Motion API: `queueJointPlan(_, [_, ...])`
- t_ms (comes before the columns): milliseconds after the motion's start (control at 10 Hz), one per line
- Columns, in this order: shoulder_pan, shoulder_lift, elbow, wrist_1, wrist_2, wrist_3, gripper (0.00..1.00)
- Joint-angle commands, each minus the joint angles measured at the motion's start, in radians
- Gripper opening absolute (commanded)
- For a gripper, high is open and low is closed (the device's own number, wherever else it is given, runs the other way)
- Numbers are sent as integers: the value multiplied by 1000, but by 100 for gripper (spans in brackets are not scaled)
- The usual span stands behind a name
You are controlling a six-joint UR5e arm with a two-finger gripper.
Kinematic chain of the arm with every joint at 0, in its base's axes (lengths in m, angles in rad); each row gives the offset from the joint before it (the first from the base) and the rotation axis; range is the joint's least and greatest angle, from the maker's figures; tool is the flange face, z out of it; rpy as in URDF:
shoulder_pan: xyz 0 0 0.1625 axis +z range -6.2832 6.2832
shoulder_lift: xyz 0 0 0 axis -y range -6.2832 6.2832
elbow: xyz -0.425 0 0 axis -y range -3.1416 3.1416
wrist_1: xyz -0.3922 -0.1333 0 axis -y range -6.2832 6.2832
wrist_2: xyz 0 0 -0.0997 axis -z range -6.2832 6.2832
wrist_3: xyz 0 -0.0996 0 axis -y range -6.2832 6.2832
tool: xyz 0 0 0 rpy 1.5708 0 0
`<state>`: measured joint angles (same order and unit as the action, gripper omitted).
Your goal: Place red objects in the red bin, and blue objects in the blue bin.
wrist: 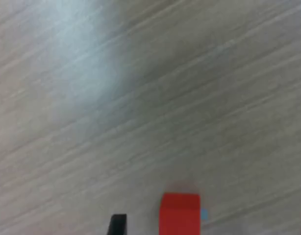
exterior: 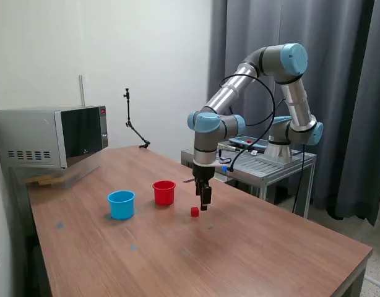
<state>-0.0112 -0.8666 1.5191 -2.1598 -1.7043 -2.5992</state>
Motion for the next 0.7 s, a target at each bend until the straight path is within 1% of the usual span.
queueJointPlan(0, [0, 0, 50, -40, 5, 11, 100])
queueJointPlan(300, [-4, 0, 88, -77, 6, 11, 100])
queueJointPlan(600, [-12, -2, 90, -90, 6, 11, 100])
